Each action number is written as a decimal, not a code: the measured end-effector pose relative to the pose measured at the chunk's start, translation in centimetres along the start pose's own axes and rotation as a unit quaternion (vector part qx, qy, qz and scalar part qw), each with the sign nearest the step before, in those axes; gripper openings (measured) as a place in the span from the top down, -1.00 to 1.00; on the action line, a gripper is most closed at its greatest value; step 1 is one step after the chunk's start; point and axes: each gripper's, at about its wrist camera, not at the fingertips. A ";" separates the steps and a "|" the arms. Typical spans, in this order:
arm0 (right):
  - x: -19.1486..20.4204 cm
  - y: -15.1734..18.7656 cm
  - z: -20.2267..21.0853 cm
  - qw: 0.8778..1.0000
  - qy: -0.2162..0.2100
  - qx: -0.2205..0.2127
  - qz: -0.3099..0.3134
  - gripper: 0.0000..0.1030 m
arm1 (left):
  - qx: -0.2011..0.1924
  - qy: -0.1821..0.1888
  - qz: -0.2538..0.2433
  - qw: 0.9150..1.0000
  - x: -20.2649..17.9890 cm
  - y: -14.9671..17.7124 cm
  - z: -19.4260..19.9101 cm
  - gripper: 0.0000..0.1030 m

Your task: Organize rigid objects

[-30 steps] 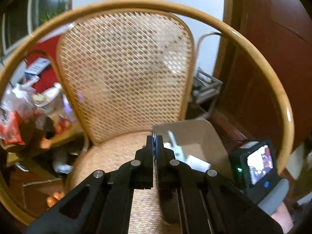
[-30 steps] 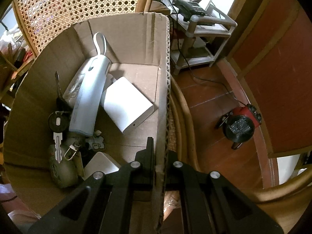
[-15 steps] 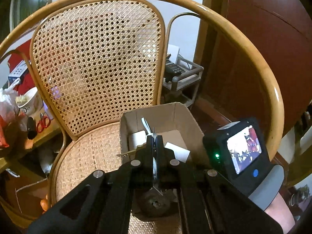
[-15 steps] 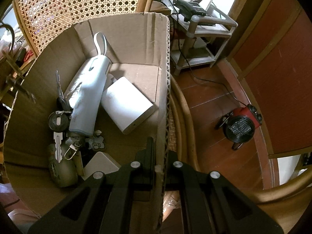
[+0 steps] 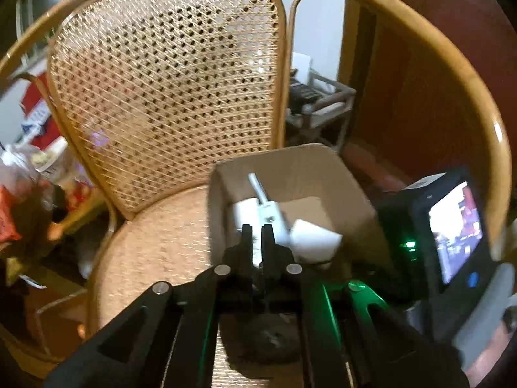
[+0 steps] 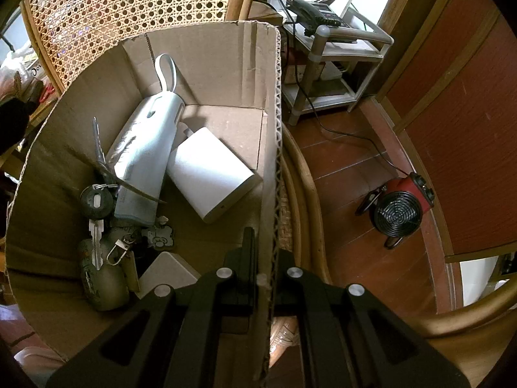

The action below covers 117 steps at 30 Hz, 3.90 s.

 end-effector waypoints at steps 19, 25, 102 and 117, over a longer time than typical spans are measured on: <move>0.1 0.1 0.1 1.000 0.001 -0.004 -0.001 0.88 | 0.012 -0.028 0.031 0.999 4.1 0.5 1.7 0.31; 0.0 0.1 0.5 1.000 -0.001 -0.004 -0.005 0.86 | -0.024 -0.060 0.052 0.997 6.4 1.0 3.7 -0.58; 2.7 11.4 16.9 0.935 -0.030 -0.353 -0.017 -1.00 | -0.183 -0.177 0.091 0.963 11.0 11.0 15.5 -0.99; 2.3 11.4 16.8 0.937 -0.024 -0.348 -0.018 -1.00 | -0.182 -0.179 0.088 0.963 11.1 10.9 15.7 -0.99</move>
Point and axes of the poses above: each gripper's, at about its wrist camera, not at the fingertips, and z roughly against the way its jaws point, x to its left, y to its underside
